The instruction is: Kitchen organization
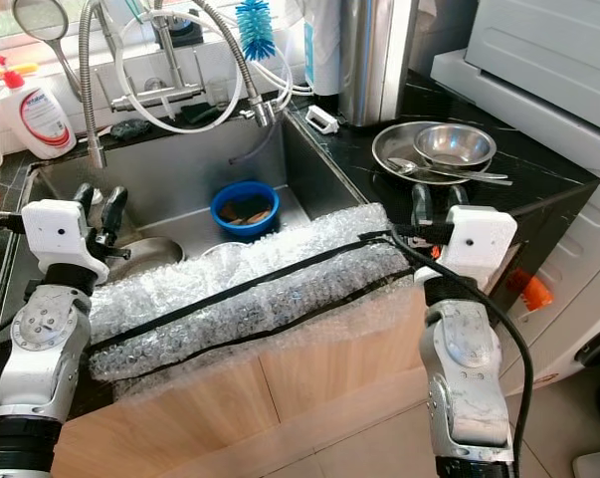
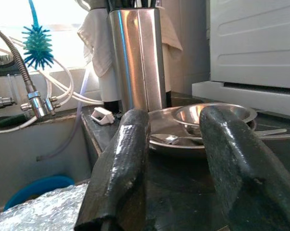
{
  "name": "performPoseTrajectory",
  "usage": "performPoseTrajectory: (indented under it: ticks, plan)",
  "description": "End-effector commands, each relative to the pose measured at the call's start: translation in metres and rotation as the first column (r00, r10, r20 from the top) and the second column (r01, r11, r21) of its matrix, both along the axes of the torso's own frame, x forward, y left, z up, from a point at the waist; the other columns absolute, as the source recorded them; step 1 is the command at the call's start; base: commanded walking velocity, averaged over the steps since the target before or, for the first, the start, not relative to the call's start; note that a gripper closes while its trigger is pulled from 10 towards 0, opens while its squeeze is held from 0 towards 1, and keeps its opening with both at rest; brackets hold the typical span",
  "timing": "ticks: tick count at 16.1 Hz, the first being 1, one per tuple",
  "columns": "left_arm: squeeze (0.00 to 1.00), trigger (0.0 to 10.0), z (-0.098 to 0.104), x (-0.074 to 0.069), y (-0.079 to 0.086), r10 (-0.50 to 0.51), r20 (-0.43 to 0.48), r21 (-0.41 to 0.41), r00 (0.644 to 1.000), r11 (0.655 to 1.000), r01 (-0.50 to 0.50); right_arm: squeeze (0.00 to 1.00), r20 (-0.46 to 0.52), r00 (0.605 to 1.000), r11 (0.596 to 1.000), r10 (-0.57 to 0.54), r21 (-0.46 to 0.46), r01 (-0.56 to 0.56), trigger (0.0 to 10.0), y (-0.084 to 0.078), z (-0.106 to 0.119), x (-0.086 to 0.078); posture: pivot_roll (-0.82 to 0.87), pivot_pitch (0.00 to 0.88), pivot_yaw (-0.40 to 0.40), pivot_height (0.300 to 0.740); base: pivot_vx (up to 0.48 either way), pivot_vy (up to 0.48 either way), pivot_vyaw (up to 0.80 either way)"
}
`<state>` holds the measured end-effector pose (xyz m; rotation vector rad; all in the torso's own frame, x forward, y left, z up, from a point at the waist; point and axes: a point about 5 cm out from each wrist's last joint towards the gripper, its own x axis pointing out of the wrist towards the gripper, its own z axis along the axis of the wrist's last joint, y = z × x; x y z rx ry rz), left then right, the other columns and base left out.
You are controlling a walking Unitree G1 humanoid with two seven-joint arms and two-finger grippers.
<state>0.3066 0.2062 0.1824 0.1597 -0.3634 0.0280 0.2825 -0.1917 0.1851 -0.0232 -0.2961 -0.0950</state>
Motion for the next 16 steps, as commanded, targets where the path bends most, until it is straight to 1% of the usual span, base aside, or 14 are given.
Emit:
performPoseTrajectory:
  ticks: [1, 2, 3, 4, 6, 7, 13, 15, 16]
  plan:
    - [0.00, 10.0, 0.0052, 0.0019, 0.0020, 0.015, 0.011, 0.005, 1.000, 1.000, -0.015, 0.00, -0.020, 1.000, 1.000, 0.004, -0.004, -0.004, 10.0, 0.0021, -0.0005, 0.0020, -0.17, 0.000, 0.082, 0.740, 0.000, 0.000, 0.00]
    - [0.00, 10.0, 0.0048, 0.0022, 0.0016, 0.015, 0.010, 0.005, 1.000, 1.000, -0.015, 0.00, -0.020, 1.000, 0.999, 0.010, -0.033, -0.011, 10.0, 0.0027, 0.0001, 0.0026, -0.17, 0.000, 0.082, 0.740, 0.000, 0.000, 0.00]
    - [0.00, 10.0, 0.0041, 0.0025, 0.0007, 0.015, 0.008, 0.005, 1.000, 1.000, -0.015, 0.00, -0.012, 1.000, 0.999, 0.006, -0.042, -0.006, 10.0, 0.0021, 0.0012, 0.0029, -0.17, 0.000, 0.080, 0.740, 0.000, -0.247, 0.79]
    - [0.00, 10.0, 0.0032, 0.0030, -0.0003, 0.013, 0.003, 0.004, 1.000, 1.000, -0.013, 0.00, -0.014, 1.000, 1.000, 0.011, -0.028, -0.012, 10.0, 0.0024, 0.0015, 0.0038, -0.17, 0.000, 0.080, 0.740, 0.000, -0.277, 0.79]
    - [0.00, 10.0, 0.0022, 0.0037, -0.0011, 0.013, -0.004, 0.000, 1.000, 1.000, -0.013, 0.00, -0.007, 0.999, 0.999, 0.035, 0.007, -0.035, 10.0, 0.0050, 0.0032, 0.0048, -0.17, 0.000, 0.078, 0.740, 0.000, -0.439, 0.00]
    - [0.00, 10.0, 0.0017, 0.0038, -0.0008, 0.013, -0.007, -0.002, 1.000, 1.000, -0.013, 0.00, -0.008, 0.999, 0.999, 0.034, -0.002, -0.034, 10.0, 0.0052, 0.0034, 0.0050, -0.17, 0.000, 0.079, 0.740, 0.000, -0.439, 0.00]
    - [0.00, 10.0, 0.0006, 0.0043, -0.0023, 0.007, -0.014, 0.011, 1.000, 1.000, -0.007, 0.00, -0.009, 1.000, 0.999, 0.026, 0.018, -0.026, 10.0, 0.0030, 0.0045, 0.0063, -0.17, 0.000, 0.076, 0.740, 0.000, 0.000, 0.00]
    - [0.00, 10.0, 0.0000, 0.0047, -0.0030, 0.006, -0.015, 0.015, 1.000, 1.000, -0.006, 0.00, -0.012, 1.000, 0.999, 0.029, 0.016, -0.029, 10.0, 0.0036, 0.0041, 0.0068, -0.17, 0.000, 0.076, 0.740, 0.000, -0.472, 0.00]
    - [0.00, 10.0, -0.0005, 0.0048, -0.0032, 0.004, -0.017, 0.003, 1.000, 1.000, -0.004, 0.00, -0.012, 0.999, 0.999, 0.030, 0.014, -0.029, 10.0, 0.0039, 0.0040, 0.0068, -0.17, 0.000, 0.075, 0.740, 0.000, 0.000, 0.00]
